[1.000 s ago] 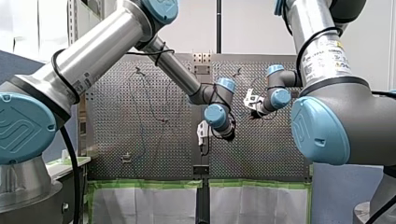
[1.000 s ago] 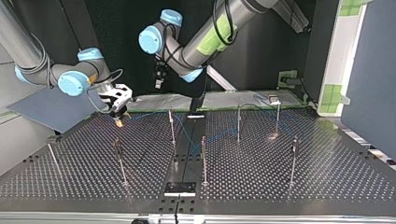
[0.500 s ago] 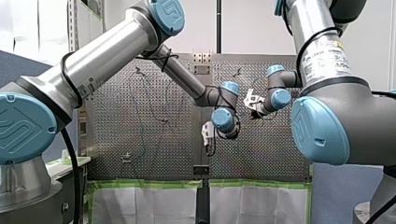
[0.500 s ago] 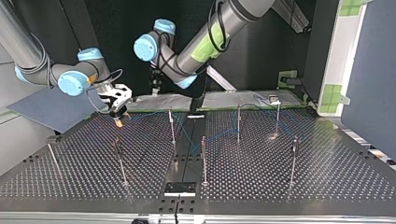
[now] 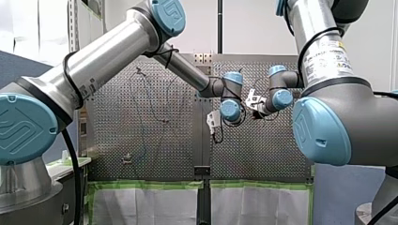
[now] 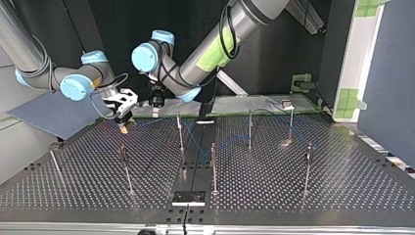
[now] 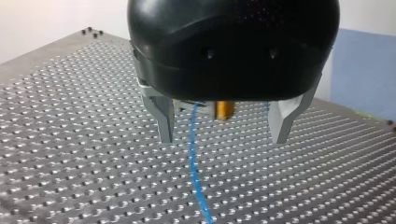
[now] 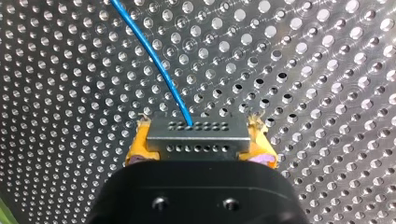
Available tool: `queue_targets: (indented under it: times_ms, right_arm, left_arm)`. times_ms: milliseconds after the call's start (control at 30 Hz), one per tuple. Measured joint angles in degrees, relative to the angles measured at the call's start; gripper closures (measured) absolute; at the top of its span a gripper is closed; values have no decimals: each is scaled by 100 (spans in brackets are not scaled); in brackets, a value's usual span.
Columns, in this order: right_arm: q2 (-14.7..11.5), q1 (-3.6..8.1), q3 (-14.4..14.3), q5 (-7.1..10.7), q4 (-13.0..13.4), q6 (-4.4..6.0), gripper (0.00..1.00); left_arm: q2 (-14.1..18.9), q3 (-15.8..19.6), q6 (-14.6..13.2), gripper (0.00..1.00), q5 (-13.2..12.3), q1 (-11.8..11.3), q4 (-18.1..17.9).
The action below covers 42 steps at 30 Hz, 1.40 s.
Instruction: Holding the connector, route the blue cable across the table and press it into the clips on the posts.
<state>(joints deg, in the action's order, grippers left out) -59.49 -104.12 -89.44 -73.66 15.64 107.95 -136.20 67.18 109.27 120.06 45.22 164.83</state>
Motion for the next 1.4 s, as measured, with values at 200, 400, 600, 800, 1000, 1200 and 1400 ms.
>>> queue_targets:
  times_ms: [200,400,600,800,1000,1200,1400]
  right_arm:
    - [0,16,0,0,2,10,100]
    - [-2,26,0,0,2,24,100]
    - [-3,42,3,1,2,29,100]
    - [-3,53,8,50,2,44,100]
    - [-5,61,16,69,2,48,100]
    - [-6,76,23,152,8,93,100]
    - [-5,94,24,214,16,120,100]
  left_arm:
    - [-176,-329,0,0,15,-35,42]
    - [-294,-639,-3,0,128,-120,-20]
    - [-303,-724,-46,0,188,-262,-44]
    - [-313,-520,-56,0,29,-301,-113]
    - [-384,-461,-51,0,-41,-338,-179]
    - [-538,-658,-19,0,-11,-357,-116]
    - [-816,-962,107,0,84,-288,157]
